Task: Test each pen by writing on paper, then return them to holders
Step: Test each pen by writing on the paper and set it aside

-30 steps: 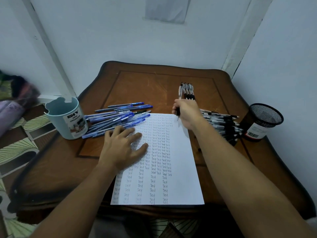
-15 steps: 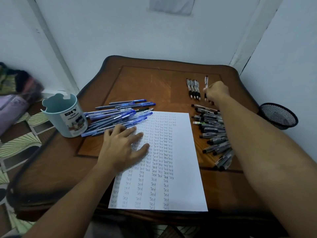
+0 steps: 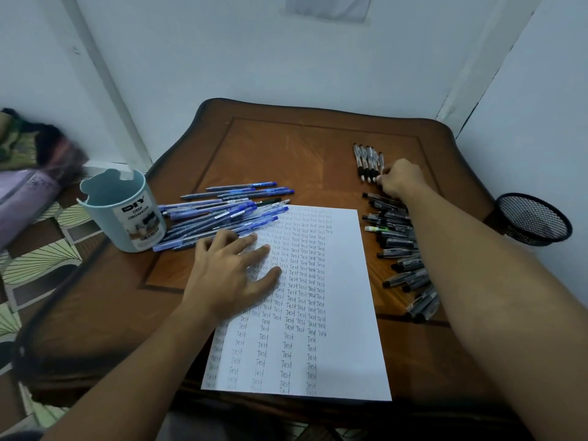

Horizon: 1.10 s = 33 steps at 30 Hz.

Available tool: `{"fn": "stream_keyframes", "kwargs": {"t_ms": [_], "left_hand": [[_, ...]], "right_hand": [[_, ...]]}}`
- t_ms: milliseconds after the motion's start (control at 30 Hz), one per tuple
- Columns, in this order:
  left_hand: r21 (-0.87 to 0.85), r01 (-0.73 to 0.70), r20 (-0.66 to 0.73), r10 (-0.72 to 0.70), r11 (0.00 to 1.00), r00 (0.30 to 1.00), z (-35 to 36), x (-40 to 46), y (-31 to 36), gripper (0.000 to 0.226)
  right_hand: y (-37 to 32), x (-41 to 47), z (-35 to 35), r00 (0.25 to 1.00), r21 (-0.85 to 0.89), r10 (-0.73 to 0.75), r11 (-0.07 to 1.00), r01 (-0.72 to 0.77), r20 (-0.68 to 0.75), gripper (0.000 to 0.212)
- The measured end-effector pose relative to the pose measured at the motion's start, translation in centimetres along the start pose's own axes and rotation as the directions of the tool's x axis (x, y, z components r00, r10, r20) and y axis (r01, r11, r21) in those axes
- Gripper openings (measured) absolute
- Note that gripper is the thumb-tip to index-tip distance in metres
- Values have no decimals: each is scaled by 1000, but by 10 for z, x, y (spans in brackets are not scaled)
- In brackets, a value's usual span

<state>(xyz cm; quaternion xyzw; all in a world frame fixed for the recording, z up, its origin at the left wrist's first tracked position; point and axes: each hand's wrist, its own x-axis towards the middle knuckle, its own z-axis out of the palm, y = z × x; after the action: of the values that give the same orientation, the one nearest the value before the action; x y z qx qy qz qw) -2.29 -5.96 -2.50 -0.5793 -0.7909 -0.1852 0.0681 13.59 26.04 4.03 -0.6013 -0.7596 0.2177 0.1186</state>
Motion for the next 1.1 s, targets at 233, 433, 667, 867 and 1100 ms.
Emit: {"fn": "stream_keyframes", "kwargs": {"t_ms": [233,433,667,867,1100], "left_hand": [[6,-6,7,6,1000,1000,-2,-1,3,59],[13,-3,13,2,1000,1000,-1,-1,2,59],[18,10,21,-10,1000,1000,-1,-1,3,59],[16,8,13,-8,1000,1000,-2,0,4,62],[34,6,3,-6,999,1000,-1,1,3,58]], "right_hand": [[3,-4,1,998,-32,-46,998,47,43,43],[-5,-10,-11,993,-122,-114,986,117,31,29],[3,-26,-19,950,-262,-171,935,240,260,24],[4,-31,-17,965,-282,-165,934,220,205,29],[8,-30,-14,968,-248,-176,944,218,180,16]]}}
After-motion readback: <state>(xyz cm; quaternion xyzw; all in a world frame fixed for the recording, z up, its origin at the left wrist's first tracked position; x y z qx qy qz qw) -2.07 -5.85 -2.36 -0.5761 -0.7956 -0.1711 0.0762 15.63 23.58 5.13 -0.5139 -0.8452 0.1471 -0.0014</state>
